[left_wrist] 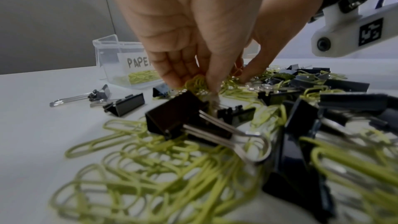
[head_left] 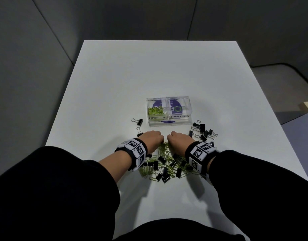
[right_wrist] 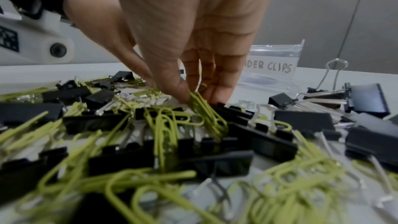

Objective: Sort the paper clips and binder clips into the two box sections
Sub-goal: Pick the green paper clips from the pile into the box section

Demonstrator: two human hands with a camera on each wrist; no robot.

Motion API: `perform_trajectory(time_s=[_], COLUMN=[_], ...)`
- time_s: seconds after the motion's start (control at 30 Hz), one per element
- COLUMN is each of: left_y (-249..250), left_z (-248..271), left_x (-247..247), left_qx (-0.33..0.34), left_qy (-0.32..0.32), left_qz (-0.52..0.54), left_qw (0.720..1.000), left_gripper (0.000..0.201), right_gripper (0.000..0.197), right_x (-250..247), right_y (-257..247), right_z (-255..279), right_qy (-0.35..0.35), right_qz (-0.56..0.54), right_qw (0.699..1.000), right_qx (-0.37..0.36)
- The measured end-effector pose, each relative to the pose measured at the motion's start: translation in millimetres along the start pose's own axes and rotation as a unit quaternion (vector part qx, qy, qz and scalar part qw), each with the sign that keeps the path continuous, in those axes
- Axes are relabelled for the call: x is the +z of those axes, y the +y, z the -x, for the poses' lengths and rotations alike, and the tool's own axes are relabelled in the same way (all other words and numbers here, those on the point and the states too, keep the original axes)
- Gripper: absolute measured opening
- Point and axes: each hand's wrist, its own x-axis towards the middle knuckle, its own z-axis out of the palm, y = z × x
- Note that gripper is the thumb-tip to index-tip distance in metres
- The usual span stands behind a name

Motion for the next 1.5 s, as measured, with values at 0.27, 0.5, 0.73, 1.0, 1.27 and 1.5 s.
perform_trajectory(time_s=[0.27,0.5,0.73,1.0,1.27,1.5], left_y=[-9.8,-14.0,-10.4,-11.7,-2.4,11.2], left_z=[5.2,9.2,15.6,13.7,11.6,3.6], left_x=[-5.3,-9.9,-14.3,-17.2,-4.4,-7.1], left_qx=[-0.011,-0.058,-0.089,-0.107,-0.027,-0.002], left_qy=[0.020,0.034,0.044,-0.010,-0.041,-0.013], left_qz=[0.108,0.165,0.100,0.128,0.063,0.040], left_qw=[0.994,0.984,0.990,0.986,0.997,0.999], left_gripper=[0.030,0.029,0.033,0.034,0.053,0.034], right_gripper=[0.017,0.022,0.020,0.020,0.014,0.038], right_x=[8.1,1.9,-6.1,-18.6,-10.3,-4.0], right_y=[10.4,25.3,25.0,15.2,19.4,18.9], right_z=[-6.7,-13.0,-10.1,-6.3,-4.3,-0.3], right_qy=[0.048,0.037,0.047,0.012,-0.011,-0.024], right_qz=[-0.103,-0.159,-0.218,-0.286,-0.270,-0.188], right_qw=[0.991,0.984,0.971,0.950,0.956,0.981], right_qx=[0.071,0.072,0.084,0.121,0.115,0.038])
